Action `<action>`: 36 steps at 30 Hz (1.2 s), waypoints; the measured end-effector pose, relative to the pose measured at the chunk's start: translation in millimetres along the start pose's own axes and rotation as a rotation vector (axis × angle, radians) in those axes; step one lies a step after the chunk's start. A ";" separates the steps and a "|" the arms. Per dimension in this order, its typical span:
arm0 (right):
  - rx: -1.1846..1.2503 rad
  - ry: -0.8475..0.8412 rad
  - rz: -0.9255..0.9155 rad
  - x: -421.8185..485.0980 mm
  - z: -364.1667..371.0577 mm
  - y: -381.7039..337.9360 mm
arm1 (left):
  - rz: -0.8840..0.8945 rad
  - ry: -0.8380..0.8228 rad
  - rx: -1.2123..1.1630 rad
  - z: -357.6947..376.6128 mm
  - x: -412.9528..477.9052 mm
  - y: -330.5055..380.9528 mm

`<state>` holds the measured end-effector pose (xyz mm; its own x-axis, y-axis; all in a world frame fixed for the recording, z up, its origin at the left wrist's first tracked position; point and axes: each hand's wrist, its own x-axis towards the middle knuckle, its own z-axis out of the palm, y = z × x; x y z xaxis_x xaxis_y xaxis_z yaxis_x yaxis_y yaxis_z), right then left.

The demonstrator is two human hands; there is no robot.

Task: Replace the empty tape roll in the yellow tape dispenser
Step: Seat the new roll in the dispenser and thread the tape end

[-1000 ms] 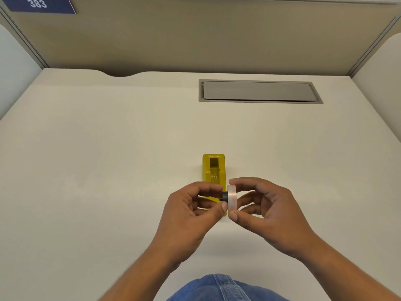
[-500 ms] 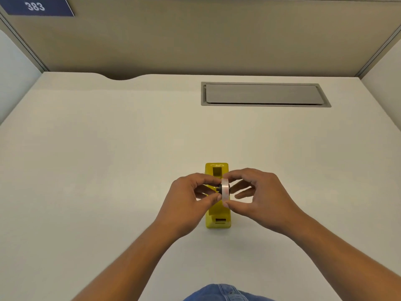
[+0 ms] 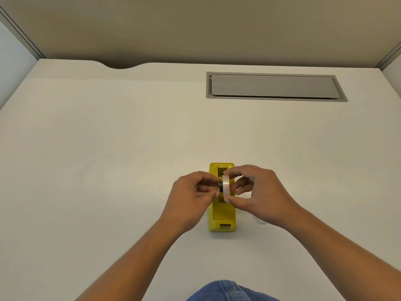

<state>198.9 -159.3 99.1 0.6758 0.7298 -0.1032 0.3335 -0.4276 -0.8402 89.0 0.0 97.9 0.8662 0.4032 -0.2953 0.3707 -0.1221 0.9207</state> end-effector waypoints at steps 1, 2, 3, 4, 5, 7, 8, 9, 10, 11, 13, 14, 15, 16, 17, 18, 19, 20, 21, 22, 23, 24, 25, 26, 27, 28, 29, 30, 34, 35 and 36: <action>0.001 -0.003 0.002 0.8 0.0 0.4 | -0.001 0.004 0.002 0.0 1.4 -1.3; 0.003 -0.005 0.004 1.7 0.1 0.7 | -0.002 0.007 0.006 -0.2 2.6 -2.6; 0.003 -0.008 0.007 2.4 0.0 1.0 | 0.000 0.011 0.014 -0.4 3.7 -3.5; 0.002 -0.011 0.011 3.1 0.0 1.3 | 0.005 0.015 0.024 -0.4 4.5 -4.2; 0.000 -0.015 0.014 3.3 -0.1 1.7 | 0.011 0.018 0.031 -0.4 5.0 -4.6; 0.000 -0.021 0.015 3.5 0.3 2.4 | 0.020 0.021 0.031 0.5 5.9 -4.5; 0.000 -0.024 0.015 3.5 0.7 2.6 | 0.023 0.021 0.031 1.0 6.3 -4.8; -0.002 -0.027 0.016 3.5 1.3 2.6 | 0.027 0.022 0.033 1.7 7.0 -5.1; -0.007 -0.030 0.017 3.6 1.7 2.7 | 0.031 0.025 0.038 2.2 7.4 -5.5; -0.011 -0.032 0.018 3.6 2.0 2.9 | 0.032 0.030 0.042 2.5 8.0 -6.1; -0.014 -0.032 0.021 3.6 2.3 3.6 | 0.031 0.037 0.052 2.3 8.9 -7.3; -0.015 -0.033 0.023 3.4 2.5 4.0 | 0.030 0.037 0.057 2.1 9.1 -8.0; -0.017 -0.034 0.023 3.4 2.9 4.2 | 0.026 0.037 0.058 2.1 9.1 -8.6; -0.020 -0.036 0.022 3.2 3.5 4.4 | 0.020 0.038 0.055 2.3 9.3 -9.4; -0.027 -0.037 0.020 3.1 4.1 4.6 | 0.013 0.040 0.048 2.4 9.5 -10.0; -0.042 -0.037 0.017 3.2 4.5 4.6 | 0.008 0.043 0.043 2.7 9.9 -10.6; -0.068 -0.033 0.013 3.5 4.5 4.8 | 0.007 0.047 0.041 3.1 10.3 -10.9; -0.104 -0.028 0.008 3.7 4.1 5.0 | 0.008 0.053 0.043 3.6 10.7 -11.2; -0.145 -0.021 0.003 4.2 3.7 5.3 | 0.011 0.063 0.048 4.0 11.1 -11.2; -0.182 -0.013 0.000 5.0 3.3 5.7 | 0.016 0.077 0.051 4.3 11.7 -11.6; -0.211 -0.008 -0.002 6.1 2.8 5.9 | 0.021 0.087 0.054 4.3 12.4 -11.9; -0.233 -0.007 -0.005 7.3 2.5 5.8 | 0.028 0.090 0.061 4.3 13.2 -12.1; -0.252 -0.009 -0.009 8.6 2.6 5.4 | 0.036 0.091 0.073 4.2 14.1 -12.2; -0.271 -0.012 -0.015 9.6 2.6 4.8 | 0.044 0.091 0.089 4.1 15.3 -12.0; -0.285 -0.013 -0.022 10.8 2.5 4.4 | 0.049 0.093 0.104 4.0 16.5 -11.8; -0.289 -0.010 -0.026 11.9 2.4 4.1 | 0.053 0.097 0.116 4.1 18.0 -11.7; -0.283 -0.005 -0.027 13.0 2.3 3.9 | 0.056 0.100 0.123 4.0 19.3 -11.6; -0.275 0.000 -0.024 14.0 2.2 3.8 | 0.058 0.105 0.128 4.1 20.8 -11.7; -0.293 0.017 -0.016 17.5 2.8 3.6 | 0.066 0.133 0.166 4.8 24.2 -11.6; -0.299 0.019 -0.017 17.8 2.9 3.4 | 0.070 0.140 0.174 5.0 24.8 -11.5; -0.307 0.022 -0.019 17.8 3.0 3.4 | 0.074 0.144 0.183 5.4 25.4 -11.4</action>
<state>210.1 -146.1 92.8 0.6808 0.7287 -0.0744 0.5267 -0.5577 -0.6416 108.6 6.7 78.5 0.8416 0.5103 -0.1771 0.3737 -0.3134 0.8730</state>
